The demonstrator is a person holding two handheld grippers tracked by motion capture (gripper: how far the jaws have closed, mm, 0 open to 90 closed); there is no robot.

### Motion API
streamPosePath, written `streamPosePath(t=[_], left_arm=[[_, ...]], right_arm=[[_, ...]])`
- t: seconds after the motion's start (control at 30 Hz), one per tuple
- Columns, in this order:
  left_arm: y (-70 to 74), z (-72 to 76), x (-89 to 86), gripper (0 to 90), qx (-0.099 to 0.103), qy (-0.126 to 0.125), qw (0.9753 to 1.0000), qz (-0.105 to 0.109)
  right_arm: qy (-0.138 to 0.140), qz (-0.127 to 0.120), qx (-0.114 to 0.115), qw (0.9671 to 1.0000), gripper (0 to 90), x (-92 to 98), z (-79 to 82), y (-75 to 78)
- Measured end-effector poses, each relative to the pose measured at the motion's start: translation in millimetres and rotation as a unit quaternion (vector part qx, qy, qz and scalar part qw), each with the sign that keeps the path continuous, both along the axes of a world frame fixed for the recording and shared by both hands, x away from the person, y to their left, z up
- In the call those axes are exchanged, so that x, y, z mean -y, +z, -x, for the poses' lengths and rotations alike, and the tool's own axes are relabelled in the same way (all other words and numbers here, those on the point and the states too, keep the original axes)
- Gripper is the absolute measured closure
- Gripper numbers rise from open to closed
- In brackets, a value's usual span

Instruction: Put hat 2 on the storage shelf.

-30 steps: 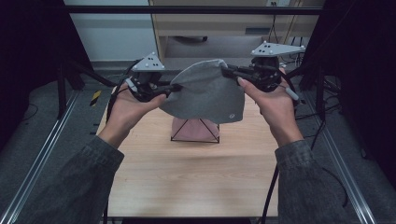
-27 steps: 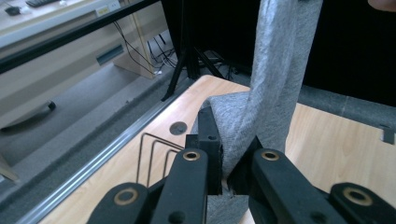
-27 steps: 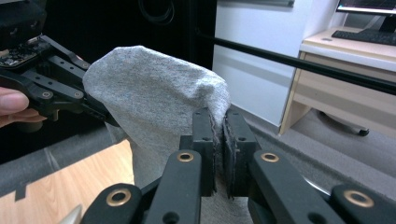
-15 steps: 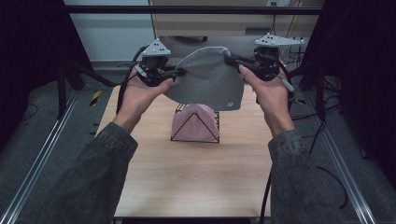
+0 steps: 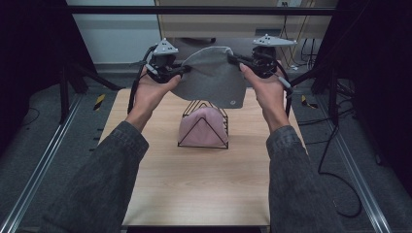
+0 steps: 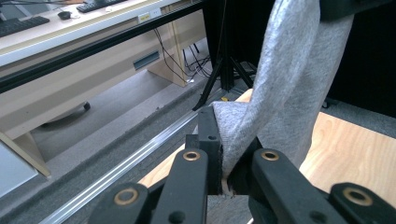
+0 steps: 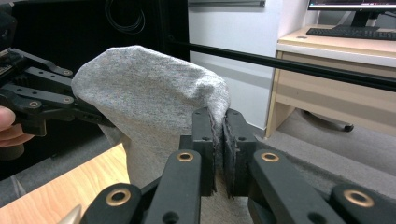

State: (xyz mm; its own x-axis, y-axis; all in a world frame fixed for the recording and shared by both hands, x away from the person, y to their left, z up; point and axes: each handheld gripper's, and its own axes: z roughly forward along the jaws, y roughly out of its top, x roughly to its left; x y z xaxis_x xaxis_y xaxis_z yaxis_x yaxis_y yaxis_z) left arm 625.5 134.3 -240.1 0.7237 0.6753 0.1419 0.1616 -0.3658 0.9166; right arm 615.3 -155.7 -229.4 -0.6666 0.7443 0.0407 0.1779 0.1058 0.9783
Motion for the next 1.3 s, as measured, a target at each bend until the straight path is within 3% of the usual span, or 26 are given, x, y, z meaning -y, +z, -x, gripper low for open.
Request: streamPosePath(t=[0.1,0.3,0.8,1.3], left_arm=[[-7.9,-6.8,0.2,86.7,-0.003,0.002,1.0000,-0.003],[-23.4,-13.7,-1.6,86.6,-0.018,0.006,0.9998,-0.005],[-48.7,-15.2,-4.1,86.5,-0.046,-0.003,0.9988,-0.018],[-70.6,-16.4,-4.4,86.6,-0.063,-0.002,0.9979,-0.014]], right_arm=[[-0.004,0.001,-0.005,1.0000,84.8,-2.8,-11.3,-10.2],[-0.010,0.010,-0.014,0.9998,84.7,-7.7,-19.3,-20.2],[-0.006,0.030,-0.037,0.9989,84.7,-13.0,-19.7,-42.5],[-0.004,0.042,-0.054,0.9977,84.7,-12.6,-18.7,-60.8]])
